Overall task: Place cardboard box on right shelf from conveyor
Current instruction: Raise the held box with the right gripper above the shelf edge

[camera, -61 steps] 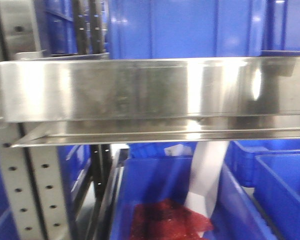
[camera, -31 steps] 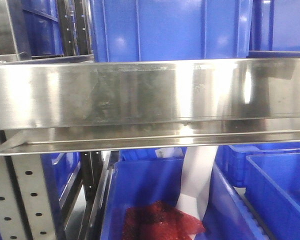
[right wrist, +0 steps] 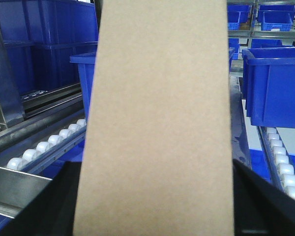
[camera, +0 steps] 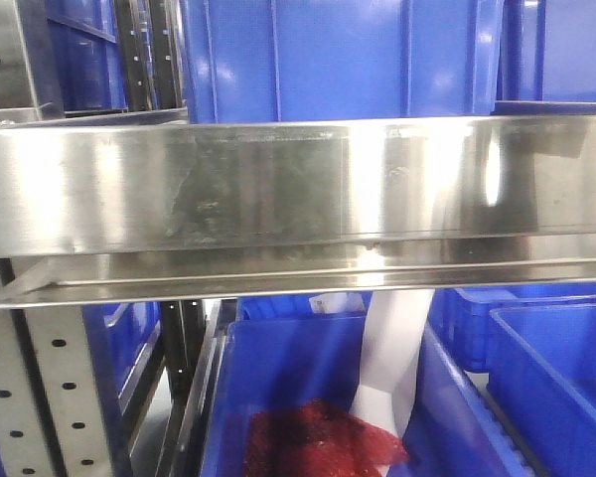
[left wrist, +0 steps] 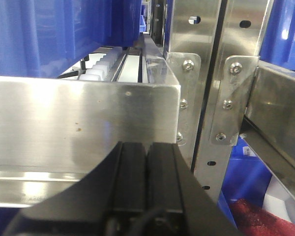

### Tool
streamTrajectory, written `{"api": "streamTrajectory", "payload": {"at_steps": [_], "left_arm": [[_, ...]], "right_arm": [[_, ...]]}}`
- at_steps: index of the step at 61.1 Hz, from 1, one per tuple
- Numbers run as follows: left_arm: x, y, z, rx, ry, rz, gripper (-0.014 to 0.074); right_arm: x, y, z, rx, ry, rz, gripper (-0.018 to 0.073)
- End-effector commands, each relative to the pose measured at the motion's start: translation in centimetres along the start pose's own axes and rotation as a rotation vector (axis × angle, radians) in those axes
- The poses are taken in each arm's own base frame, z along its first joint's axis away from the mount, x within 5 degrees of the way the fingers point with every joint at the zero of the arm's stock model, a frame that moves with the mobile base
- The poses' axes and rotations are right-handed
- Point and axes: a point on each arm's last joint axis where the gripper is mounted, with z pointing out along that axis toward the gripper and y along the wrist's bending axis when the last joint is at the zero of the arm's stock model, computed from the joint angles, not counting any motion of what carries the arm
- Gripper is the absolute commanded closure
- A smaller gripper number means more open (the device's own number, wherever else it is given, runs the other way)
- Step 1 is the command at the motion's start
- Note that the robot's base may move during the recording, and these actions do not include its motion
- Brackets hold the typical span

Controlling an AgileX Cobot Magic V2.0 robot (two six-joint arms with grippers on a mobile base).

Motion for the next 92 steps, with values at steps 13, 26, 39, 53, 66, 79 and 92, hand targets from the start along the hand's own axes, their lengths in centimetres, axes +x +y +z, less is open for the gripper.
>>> {"api": "streamTrajectory", "payload": {"at_steps": [13,26,39,53,66,79,92], "left_arm": [[-0.5,0.0,-0.1,-0.001,-0.091,-0.006,0.0713],[-0.5,0.0,-0.1,-0.001,-0.091,-0.006,0.0713],[-0.5,0.0,-0.1,-0.001,-0.091,-0.006,0.0713],[-0.5,0.0,-0.1,-0.001,-0.091,-0.006,0.0713],[-0.5,0.0,-0.1,-0.001,-0.091,-0.006,0.0713],[-0.5,0.0,-0.1,-0.001,-0.091,-0.006,0.0713],[-0.5,0.0,-0.1,-0.001,-0.091,-0.006,0.0713]], "right_arm": [[-1.7,0.2,-0.2,-0.017,-0.115,-0.028,0.0314],[-1.7,0.2,-0.2,-0.017,-0.115,-0.028,0.0314],[-1.8,0.3,0.0,-0.024,-0.121,-0.026,0.0314],[-3.9,1.2,1.9,-0.058,-0.155,-0.035,0.0314],[-8.2,2.4,6.3,-0.050,-0.118,-0.333,0.0314],[-9.9,4.3,11.8,-0.148,-0.018,-0.718,0.0314],[-7.7,5.6,15.6,-0.317,0.068,-1.147,0.0314]]}}
